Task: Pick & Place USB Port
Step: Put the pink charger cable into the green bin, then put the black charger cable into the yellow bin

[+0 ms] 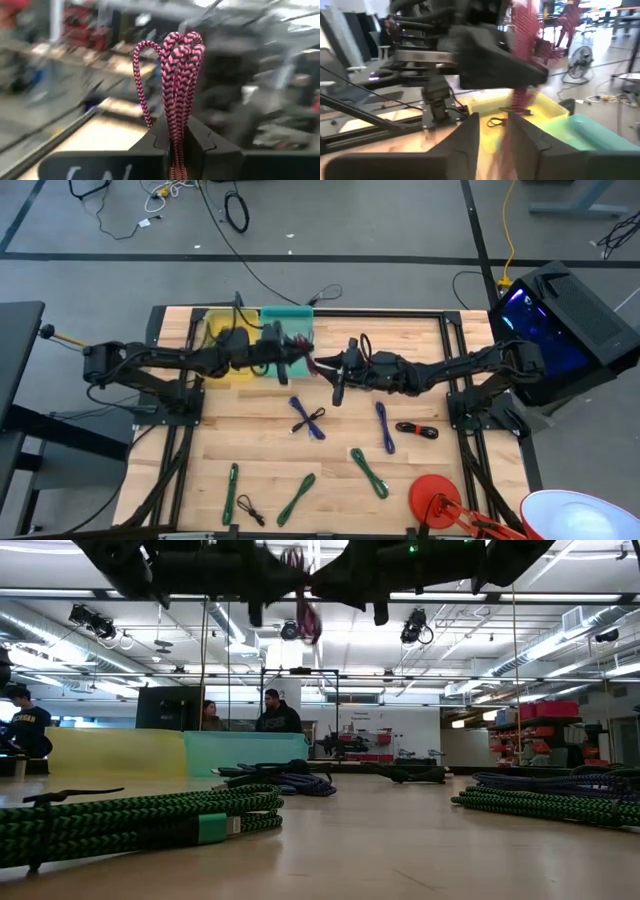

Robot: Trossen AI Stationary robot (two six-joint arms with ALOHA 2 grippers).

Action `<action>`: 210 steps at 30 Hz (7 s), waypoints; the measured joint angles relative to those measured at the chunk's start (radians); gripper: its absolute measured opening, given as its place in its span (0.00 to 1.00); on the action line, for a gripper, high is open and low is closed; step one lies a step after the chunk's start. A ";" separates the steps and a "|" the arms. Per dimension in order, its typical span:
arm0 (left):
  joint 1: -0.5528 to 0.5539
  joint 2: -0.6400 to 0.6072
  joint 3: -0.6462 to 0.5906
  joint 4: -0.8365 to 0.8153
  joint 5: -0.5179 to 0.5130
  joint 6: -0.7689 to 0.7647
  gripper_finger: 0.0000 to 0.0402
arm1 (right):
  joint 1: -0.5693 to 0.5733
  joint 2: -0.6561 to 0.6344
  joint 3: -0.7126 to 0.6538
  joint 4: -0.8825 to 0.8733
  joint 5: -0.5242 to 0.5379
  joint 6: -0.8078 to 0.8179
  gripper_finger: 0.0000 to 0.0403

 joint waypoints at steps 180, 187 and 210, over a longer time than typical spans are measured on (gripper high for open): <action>-0.011 -0.033 0.034 -0.009 0.193 0.312 0.50 | -0.093 -0.068 0.212 -0.222 -0.321 -0.125 0.01; -0.021 -0.028 0.033 -0.008 0.233 0.286 0.50 | -0.088 -0.043 0.212 -0.196 -0.293 -0.161 0.00; -0.025 -0.031 0.039 -0.013 0.234 0.207 0.18 | -0.155 0.004 0.221 -0.111 -0.338 -0.152 0.01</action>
